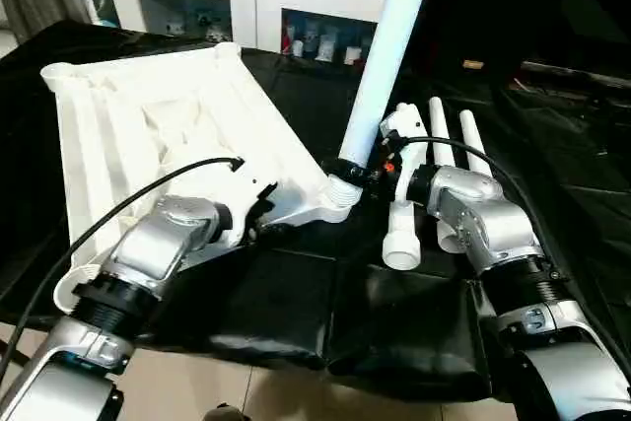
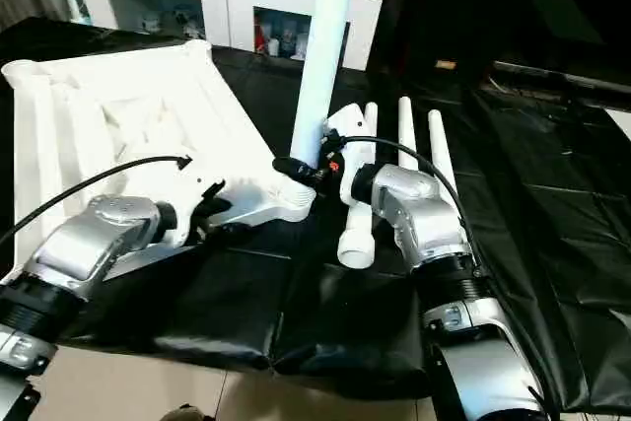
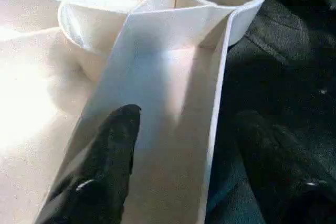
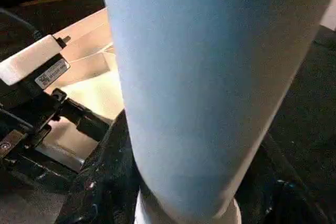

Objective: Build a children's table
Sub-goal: Rotate table base

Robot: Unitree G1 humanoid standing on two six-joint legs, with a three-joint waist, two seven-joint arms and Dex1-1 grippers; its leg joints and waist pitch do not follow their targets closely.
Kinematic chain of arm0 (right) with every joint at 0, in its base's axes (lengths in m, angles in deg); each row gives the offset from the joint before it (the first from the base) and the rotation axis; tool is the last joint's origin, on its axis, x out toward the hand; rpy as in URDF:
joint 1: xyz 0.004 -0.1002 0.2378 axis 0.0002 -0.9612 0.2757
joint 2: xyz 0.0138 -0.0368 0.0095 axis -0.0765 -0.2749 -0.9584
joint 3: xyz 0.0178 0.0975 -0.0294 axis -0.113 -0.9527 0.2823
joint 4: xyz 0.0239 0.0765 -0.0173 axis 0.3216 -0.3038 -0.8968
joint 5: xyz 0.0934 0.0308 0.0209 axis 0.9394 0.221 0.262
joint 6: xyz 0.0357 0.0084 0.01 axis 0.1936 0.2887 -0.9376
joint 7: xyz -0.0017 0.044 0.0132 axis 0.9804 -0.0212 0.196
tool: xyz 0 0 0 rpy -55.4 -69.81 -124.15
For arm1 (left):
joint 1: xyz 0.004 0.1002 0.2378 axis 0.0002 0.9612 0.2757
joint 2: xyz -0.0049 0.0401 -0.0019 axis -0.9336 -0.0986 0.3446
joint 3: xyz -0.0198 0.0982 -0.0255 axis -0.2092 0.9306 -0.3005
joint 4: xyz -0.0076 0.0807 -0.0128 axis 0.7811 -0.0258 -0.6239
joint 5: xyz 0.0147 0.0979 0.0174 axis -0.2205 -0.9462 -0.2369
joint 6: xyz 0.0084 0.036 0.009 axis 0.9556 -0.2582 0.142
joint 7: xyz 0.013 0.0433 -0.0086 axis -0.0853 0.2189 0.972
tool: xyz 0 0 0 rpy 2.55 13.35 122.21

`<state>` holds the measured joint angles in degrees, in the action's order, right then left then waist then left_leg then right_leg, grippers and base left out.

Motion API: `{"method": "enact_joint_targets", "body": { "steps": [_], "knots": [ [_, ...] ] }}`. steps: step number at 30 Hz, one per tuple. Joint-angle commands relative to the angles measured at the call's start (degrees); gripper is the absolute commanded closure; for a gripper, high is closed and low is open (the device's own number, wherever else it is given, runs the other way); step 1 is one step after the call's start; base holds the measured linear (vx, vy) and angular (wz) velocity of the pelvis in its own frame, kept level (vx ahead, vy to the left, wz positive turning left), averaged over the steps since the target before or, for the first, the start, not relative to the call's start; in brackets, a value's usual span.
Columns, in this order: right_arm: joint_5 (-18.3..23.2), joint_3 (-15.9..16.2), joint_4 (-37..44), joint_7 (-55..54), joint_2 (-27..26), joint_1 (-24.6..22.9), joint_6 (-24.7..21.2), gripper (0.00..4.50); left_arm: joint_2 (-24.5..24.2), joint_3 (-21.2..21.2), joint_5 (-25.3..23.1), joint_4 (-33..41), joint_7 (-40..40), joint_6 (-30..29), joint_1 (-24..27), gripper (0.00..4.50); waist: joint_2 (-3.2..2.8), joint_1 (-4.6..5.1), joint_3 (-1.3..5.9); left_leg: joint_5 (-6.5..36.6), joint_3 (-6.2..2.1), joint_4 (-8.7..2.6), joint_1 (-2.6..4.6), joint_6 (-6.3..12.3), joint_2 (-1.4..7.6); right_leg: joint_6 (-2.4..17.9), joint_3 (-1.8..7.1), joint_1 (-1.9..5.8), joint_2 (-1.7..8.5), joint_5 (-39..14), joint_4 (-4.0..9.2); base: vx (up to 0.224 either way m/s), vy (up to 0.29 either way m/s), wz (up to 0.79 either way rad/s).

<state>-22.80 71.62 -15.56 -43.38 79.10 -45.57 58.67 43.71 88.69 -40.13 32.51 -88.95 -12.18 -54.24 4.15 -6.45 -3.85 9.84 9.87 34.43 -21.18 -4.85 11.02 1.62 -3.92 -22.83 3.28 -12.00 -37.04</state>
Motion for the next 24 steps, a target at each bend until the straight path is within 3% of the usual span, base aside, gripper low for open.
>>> {"method": "enact_joint_targets", "body": {
  "steps": [1, 2, 3, 4, 7, 9, 11, 14, 17, 18, 19, 23, 24],
  "knots": [
    [-0.81, -0.19, 0.97, -0.19, 0.31, 0.27, 0.77, 2.62, -0.37, 0.68, -0.54, 1.02, -0.69, -1.11, 0.49, 1.69, -1.71, -0.12, 4.5, 7.78, -0.79, -3.91, 0.8, -0.7, 2.22, 12.2, 3.2, 3.48, 4.91, -0.55, 3.8, 0.0, 0.0, 0.0],
    [-0.85, -0.12, 0.96, -0.22, 0.34, 0.36, 0.82, 2.62, -0.62, 0.94, -0.38, 1.23, -1.38, -1.41, 0.4, 1.69, -2.28, -0.17, 4.51, 8.0, -0.86, -3.9, 0.83, -0.86, 2.2, 12.27, 3.21, 3.42, 4.93, -0.44, 3.78, 0.0, 0.0, 0.0],
    [-0.85, -0.12, 0.96, -0.22, 0.34, 0.36, 0.82, 2.62, -0.62, 0.94, -0.38, 1.23, -1.38, -1.41, 0.4, 1.87, -1.88, -0.13, 4.49, 8.49, -0.8, -3.93, 0.87, -0.94, 2.2, 12.28, 3.21, 3.44, 4.86, -0.54, 3.92, 0.0, 0.0, 0.0],
    [-0.81, -0.23, 0.85, -0.38, 0.35, 0.38, 0.97, 2.62, -0.55, 1.08, -0.41, 1.0, -1.81, -1.38, 0.32, 2.07, -2.02, -0.2, 4.51, 8.59, -0.83, -3.92, 0.87, -1.0, 2.16, 12.37, 3.21, 3.47, 4.86, -0.54, 3.85, 0.0, 0.0, 0.0],
    [-0.73, -0.27, 0.9, -0.52, 0.35, 0.35, 0.99, 2.62, -0.31, 1.23, -0.54, 0.86, -2.6, -1.15, 0.23, 2.04, -2.14, -0.21, 4.54, 8.51, -0.88, -3.92, 0.83, -1.15, 2.18, 12.5, 3.21, 3.53, 4.87, -0.07, 3.78, 0.0, 0.0, 0.0],
    [-0.69, -0.2, 1.01, -0.61, 0.3, 0.24, 1.04, 2.62, -0.06, 1.46, -0.55, 0.75, -3.44, -0.72, 0.33, 2.5, -2.01, -0.17, 4.52, 8.26, -0.84, -3.93, 0.83, -0.99, 2.16, 12.65, 3.22, 3.54, 4.84, 0.58, 3.79, 0.0, 0.0, 0.0],
    [-0.64, -0.16, 1.14, -0.76, 0.12, 0.21, 1.0, 2.62, 0.32, 1.8, -0.92, -0.03, -3.89, 0.13, 0.48, 2.5, -1.15, -0.13, 4.49, 7.96, -0.72, -3.94, 0.76, -0.62, 2.18, 12.6, 3.21, 3.62, 4.86, 0.12, 3.87, 0.0, 0.0, 0.0],
    [-0.48, -0.11, 1.03, -0.66, -0.19, 0.31, 0.93, 2.62, 0.79, 1.67, -0.92, -1.03, -4.31, 0.98, 0.41, 2.92, -1.51, -0.22, 4.44, 8.07, -0.76, -3.94, 0.8, -0.5, 2.21, 12.23, 3.25, 3.51, 4.99, -1.52, 3.96, 0.0, 0.0, 0.0],
    [-0.91, 0.23, 0.62, -0.38, -0.25, 0.52, 1.34, 2.62, 0.96, 1.57, -0.87, -1.6, -4.71, 1.14, 0.48, 2.87, -1.51, -0.21, 4.43, 8.26, -0.77, -3.98, 0.83, -0.64, 2.25, 11.91, 3.24, 3.42, 4.98, -1.96, 3.97, 0.0, 0.0, 0.0],
    [-0.93, 0.09, 0.42, -0.34, -0.29, 0.81, 1.36, 2.62, 0.76, 2.04, -1.26, -2.09, -5.38, 1.66, 0.66, 2.99, -1.33, -0.19, 4.41, 8.2, -0.74, -3.99, 0.78, -0.61, 2.23, 11.85, 3.25, 3.44, 4.97, -2.08, 4.03, 0.0, 0.0, 0.0],
    [-0.82, -0.01, 0.39, -0.28, -0.31, 0.93, 1.32, 2.62, 0.56, 2.3, -1.6, -2.31, -5.74, 2.06, 0.85, 3.41, -1.4, -0.22, 4.4, 8.14, -0.75, -4.0, 0.76, -0.56, 2.21, 11.72, 3.28, 3.5, 5.02, -2.32, 4.01, 0.0, 0.0, 0.0],
    [0.1, -0.25, 0.21, 0.77, -0.61, 0.97, 1.08, 2.62, -0.56, 2.68, -2.3, -2.49, -7.5, 3.79, 2.43, 3.53, -1.66, -0.22, 4.4, 8.66, -0.84, -4.07, 0.85, -0.56, 2.27, 11.55, 3.26, 3.37, 5.04, -2.52, 4.1, 0.0, 0.0, 0.0],
    [0.45, -0.42, 0.14, 1.09, -0.74, 0.97, 0.95, 2.62, -0.88, 2.8, -2.39, -2.43, -7.95, 4.23, 2.8, 3.78, -1.64, -0.2, 4.41, 8.62, -0.86, -4.09, 0.79, -0.54, 2.31, 11.61, 3.27, 3.43, 5.08, -2.33, 4.04, 0.0, 0.0, 0.0]
  ]
}}
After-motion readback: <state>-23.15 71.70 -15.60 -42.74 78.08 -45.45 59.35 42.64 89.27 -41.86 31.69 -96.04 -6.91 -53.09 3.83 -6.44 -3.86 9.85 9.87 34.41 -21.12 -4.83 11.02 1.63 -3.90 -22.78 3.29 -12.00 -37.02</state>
